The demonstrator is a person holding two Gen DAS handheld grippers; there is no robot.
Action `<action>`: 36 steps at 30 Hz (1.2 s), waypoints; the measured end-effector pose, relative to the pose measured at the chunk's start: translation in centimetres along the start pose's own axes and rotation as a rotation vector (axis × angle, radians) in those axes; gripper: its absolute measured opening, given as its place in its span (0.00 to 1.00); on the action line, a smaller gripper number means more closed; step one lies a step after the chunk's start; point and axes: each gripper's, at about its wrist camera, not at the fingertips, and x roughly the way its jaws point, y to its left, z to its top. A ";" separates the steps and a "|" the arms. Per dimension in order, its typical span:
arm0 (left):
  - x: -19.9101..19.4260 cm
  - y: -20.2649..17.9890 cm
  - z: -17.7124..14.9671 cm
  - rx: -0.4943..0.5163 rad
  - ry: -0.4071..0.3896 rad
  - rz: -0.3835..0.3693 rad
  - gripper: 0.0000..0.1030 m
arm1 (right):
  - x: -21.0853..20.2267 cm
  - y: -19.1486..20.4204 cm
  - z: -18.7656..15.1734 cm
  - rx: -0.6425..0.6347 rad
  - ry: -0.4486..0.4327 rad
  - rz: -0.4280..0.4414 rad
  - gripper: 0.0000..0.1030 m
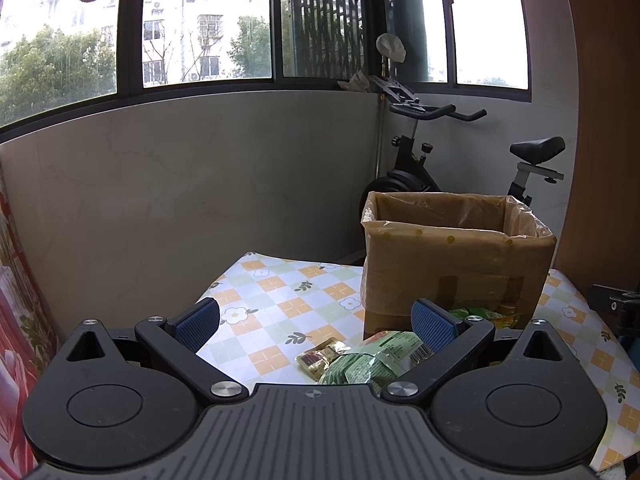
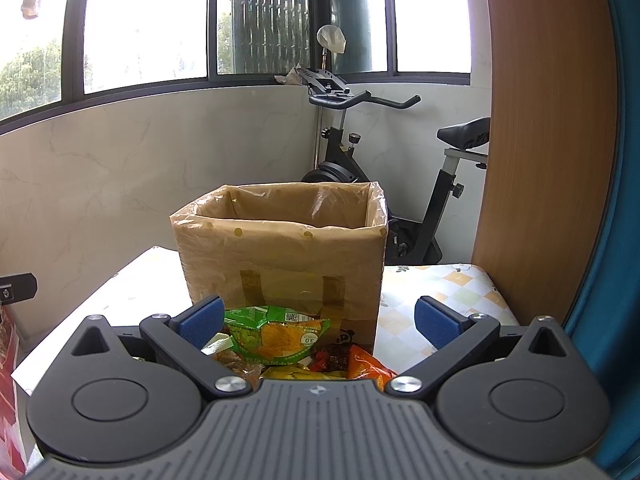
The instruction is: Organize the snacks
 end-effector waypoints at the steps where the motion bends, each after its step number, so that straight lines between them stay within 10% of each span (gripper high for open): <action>1: 0.1 -0.1 0.0 0.001 0.001 0.005 1.00 | 0.1 0.0 0.0 0.001 0.001 0.000 1.00; 18: 5.5 -0.6 1.0 0.062 -0.092 0.059 1.00 | 4.6 -3.5 1.9 0.098 -0.137 0.074 1.00; 36: 13.2 -3.5 -6.9 0.188 0.112 -0.291 0.99 | 12.4 -4.6 -3.6 0.070 0.018 0.053 1.00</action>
